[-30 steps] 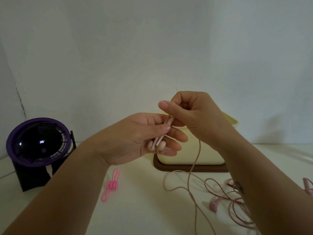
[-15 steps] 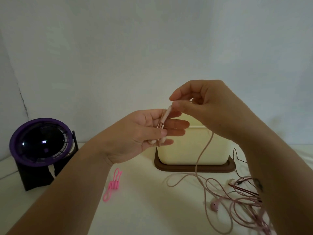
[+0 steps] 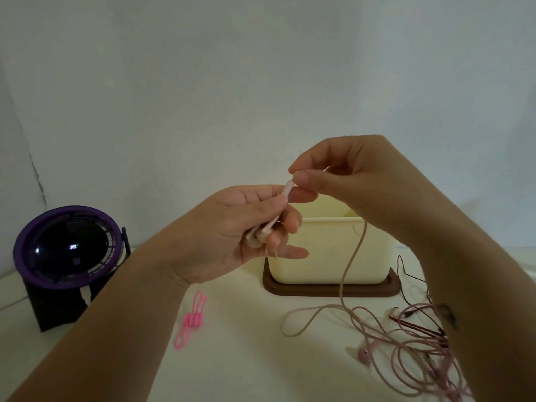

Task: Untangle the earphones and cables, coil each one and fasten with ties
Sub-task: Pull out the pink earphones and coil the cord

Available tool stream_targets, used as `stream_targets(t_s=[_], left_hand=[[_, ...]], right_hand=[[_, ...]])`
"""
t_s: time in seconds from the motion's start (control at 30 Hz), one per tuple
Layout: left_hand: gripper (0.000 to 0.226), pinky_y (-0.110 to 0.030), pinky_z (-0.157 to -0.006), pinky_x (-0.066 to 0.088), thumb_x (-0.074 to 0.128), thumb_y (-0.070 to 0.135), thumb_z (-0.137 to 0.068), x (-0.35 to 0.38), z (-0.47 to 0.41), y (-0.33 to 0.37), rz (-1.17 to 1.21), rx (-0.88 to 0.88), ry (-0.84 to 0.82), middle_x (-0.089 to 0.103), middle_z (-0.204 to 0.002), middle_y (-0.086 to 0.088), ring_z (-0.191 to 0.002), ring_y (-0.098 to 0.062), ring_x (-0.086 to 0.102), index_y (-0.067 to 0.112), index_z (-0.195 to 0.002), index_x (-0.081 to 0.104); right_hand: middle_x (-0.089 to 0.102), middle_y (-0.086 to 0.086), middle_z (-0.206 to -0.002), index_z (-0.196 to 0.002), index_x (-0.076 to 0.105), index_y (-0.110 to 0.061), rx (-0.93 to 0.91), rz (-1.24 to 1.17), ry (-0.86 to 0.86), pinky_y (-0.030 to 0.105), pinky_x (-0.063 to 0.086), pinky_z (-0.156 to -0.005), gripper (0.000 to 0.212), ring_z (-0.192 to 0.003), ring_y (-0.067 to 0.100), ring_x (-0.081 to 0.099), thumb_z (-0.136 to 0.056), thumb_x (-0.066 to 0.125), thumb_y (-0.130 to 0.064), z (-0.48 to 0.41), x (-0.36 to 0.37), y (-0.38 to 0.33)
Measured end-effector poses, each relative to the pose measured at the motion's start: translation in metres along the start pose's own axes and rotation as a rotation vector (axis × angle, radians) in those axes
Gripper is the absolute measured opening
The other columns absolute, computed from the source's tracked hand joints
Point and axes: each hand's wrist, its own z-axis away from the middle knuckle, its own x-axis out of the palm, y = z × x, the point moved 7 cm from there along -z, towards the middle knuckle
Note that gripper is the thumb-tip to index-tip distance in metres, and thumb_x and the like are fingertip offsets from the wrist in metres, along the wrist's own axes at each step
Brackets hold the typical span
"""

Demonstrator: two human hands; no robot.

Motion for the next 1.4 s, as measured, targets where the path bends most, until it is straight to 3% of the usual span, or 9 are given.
stream_targets(t_s=[0.13,0.27,0.43,0.63,0.77,1.07,1.2,1.33,1.4], left_hand=[[0.029,-0.044,-0.081,0.056,0.045,0.015,-0.089,0.001,0.000,0.004,0.094,0.031,-0.014,0.057,-0.067,0.003,-0.051,-0.004,0.053,0.008,-0.111,0.062],[0.024,-0.043,-0.078,0.057,0.054,0.015,-0.087,0.002,0.001,0.013,0.273,0.118,-0.078,0.060,-0.071,0.002,-0.065,-0.009,0.063,0.008,-0.104,0.071],[0.031,-0.038,-0.073,0.058,0.041,0.017,-0.091,-0.024,-0.002,0.019,0.474,0.244,0.213,0.067,-0.074,0.003,-0.070,-0.008,0.068,0.005,-0.107,0.065],[0.026,-0.036,-0.079,0.058,0.036,0.016,-0.097,-0.043,-0.001,0.018,0.318,0.289,0.416,0.072,-0.084,0.002,-0.089,-0.011,0.070,0.007,-0.112,0.055],[0.027,-0.023,-0.062,0.056,0.033,0.011,-0.099,-0.042,0.000,0.012,0.145,0.200,0.421,0.071,-0.080,-0.001,-0.072,-0.014,0.067,0.008,-0.109,0.058],[0.040,-0.039,-0.095,0.047,0.039,0.041,-0.093,-0.032,-0.001,-0.004,-0.346,0.019,0.229,0.071,-0.090,-0.003,-0.093,-0.017,0.067,0.014,-0.113,0.060],[0.041,-0.031,-0.084,0.046,0.037,0.041,-0.089,-0.020,-0.001,-0.008,-0.329,-0.034,0.100,0.068,-0.079,-0.001,-0.085,-0.023,0.059,0.015,-0.106,0.064],[0.032,-0.039,-0.086,0.053,0.045,0.030,-0.088,-0.015,0.002,0.001,-0.101,0.019,0.057,0.054,-0.060,0.001,-0.066,-0.014,0.062,0.013,-0.092,0.072],[0.029,-0.044,-0.087,0.055,0.047,0.027,-0.090,-0.012,0.003,0.007,0.067,0.057,0.000,0.052,-0.058,0.003,-0.061,-0.011,0.061,0.013,-0.092,0.072]], right_hand=[[0.057,-0.007,-0.057,-0.084,0.067,-0.013,0.129,-0.496,-0.080,0.016,0.034,-0.049,0.019,-0.046,0.007,0.037,-0.071,0.066,-0.026,-0.005,0.011,0.027],[0.055,-0.010,-0.055,-0.081,0.064,-0.013,0.213,-0.674,-0.117,0.015,0.031,-0.044,0.019,-0.044,0.006,0.029,-0.077,0.059,-0.030,-0.005,0.035,0.048],[0.058,-0.007,-0.059,-0.071,0.067,-0.032,0.172,-0.189,-0.183,0.023,0.033,-0.054,0.030,-0.052,0.011,0.039,-0.096,0.051,-0.026,-0.001,0.060,0.045],[0.060,-0.010,-0.062,-0.100,0.065,-0.017,0.192,0.082,-0.500,0.017,0.040,-0.052,0.023,-0.047,0.003,0.043,-0.100,0.043,-0.025,0.012,0.074,0.026],[0.056,-0.009,-0.055,-0.090,0.069,-0.015,0.135,0.077,-0.356,0.017,0.037,-0.049,0.026,-0.047,0.006,0.041,-0.096,0.050,-0.030,0.007,0.048,0.010],[0.048,-0.012,-0.043,-0.068,0.068,-0.021,0.023,0.113,-0.021,0.009,0.030,-0.042,0.023,-0.040,0.002,0.037,-0.084,0.064,-0.037,0.001,0.009,0.000],[0.054,0.005,-0.057,-0.068,0.067,-0.020,-0.010,0.074,0.061,0.020,0.037,-0.052,0.022,-0.054,0.011,0.045,-0.078,0.069,-0.039,-0.002,0.007,0.005],[0.044,-0.009,-0.050,-0.067,0.064,-0.016,0.071,-0.071,0.066,0.017,0.032,-0.046,0.032,-0.046,0.005,0.035,-0.071,0.068,-0.047,-0.004,0.007,0.022],[0.044,-0.009,-0.050,-0.062,0.063,-0.021,0.092,-0.120,0.031,0.031,0.043,-0.054,0.033,-0.051,0.008,0.038,-0.067,0.064,-0.054,-0.005,0.011,0.031]])
